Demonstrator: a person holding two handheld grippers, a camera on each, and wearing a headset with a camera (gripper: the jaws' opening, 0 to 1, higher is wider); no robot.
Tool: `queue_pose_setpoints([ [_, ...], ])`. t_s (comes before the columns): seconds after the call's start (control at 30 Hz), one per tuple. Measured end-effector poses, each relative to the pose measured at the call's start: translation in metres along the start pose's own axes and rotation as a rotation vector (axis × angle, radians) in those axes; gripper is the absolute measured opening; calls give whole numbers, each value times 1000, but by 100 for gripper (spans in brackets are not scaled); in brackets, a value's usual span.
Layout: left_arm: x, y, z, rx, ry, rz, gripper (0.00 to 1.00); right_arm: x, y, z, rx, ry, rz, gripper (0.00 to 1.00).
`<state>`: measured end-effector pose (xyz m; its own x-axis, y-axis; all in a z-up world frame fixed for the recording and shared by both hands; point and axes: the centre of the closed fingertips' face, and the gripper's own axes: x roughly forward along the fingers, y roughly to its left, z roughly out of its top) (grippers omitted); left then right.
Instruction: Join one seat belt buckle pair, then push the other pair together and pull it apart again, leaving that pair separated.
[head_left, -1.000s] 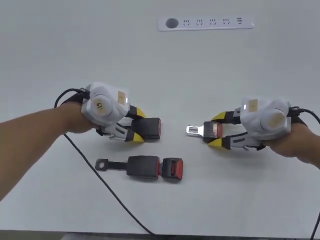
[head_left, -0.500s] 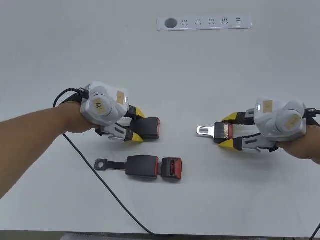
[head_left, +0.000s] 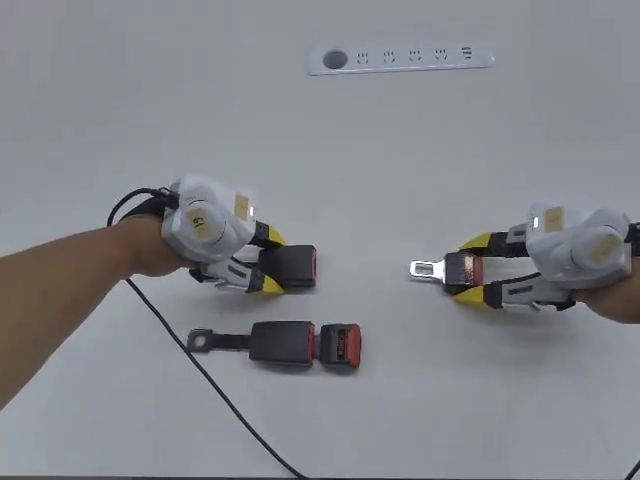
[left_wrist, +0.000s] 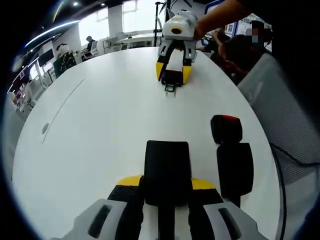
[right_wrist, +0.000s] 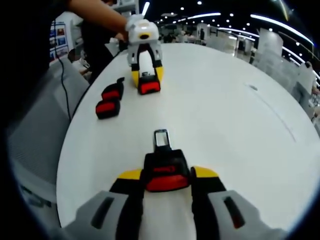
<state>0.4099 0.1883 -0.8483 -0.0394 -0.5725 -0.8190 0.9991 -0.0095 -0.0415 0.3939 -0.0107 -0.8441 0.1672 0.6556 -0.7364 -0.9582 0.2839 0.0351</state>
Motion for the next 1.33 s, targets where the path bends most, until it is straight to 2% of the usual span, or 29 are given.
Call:
queue_pose_setpoints([
  [0.1, 0, -1, 1, -12, 21, -3, 36, -2, 0, 1, 49, -8, 0, 37],
  [0.17, 0, -6, 3, -25, 32, -28, 41, -3, 0, 0, 48, 10, -9, 39],
  [0.23, -2, -7, 3, -47, 42, -28, 46, -6, 0, -5, 51, 36, -40, 48],
  [0.27, -5, -4, 6, -39, 32, -3, 48, -8, 0, -3, 70, 5, -62, 52],
  [0.33, -10, 3, 12, -71, -2, 57, 55, -13, -2, 3, 134, -57, -100, 61],
  [0.37, -14, 5, 16, -96, -27, 86, 61, -18, -5, 2, 182, -72, -142, 65],
  [0.43, -21, 10, 19, -107, -54, 136, 72, -24, -9, 2, 240, -100, -210, 74],
  [0.53, -41, 24, 20, -144, -95, 301, 76, -36, -13, 10, 327, -190, -305, 83],
  [0.63, -55, 25, 25, -222, -177, 393, 85, -47, -16, 17, 409, -266, -389, 88],
  [0.67, -62, 22, 26, -258, -200, 433, 88, -51, -16, 18, 430, -284, -422, 89],
  [0.73, -69, 18, 26, -316, -235, 472, 94, -56, -11, 21, 432, -289, -449, 91],
  [0.77, -74, 12, 26, -348, -252, 491, 96, -59, -8, 23, 420, -287, -469, 92],
  [0.87, -82, 0, 22, -414, -293, 514, 100, -64, -1, 28, 400, -301, -507, 94],
  [1.07, -104, -23, 20, -492, -354, 574, 100, -62, 20, 30, 332, -278, -520, 98],
  [1.13, -111, -35, 21, -507, -385, 577, 100, -63, 30, 34, 326, -286, -514, 98],
  [1.33, -116, -60, 15, -532, -408, 542, 100, -63, 55, 39, 256, -273, -492, 100],
])
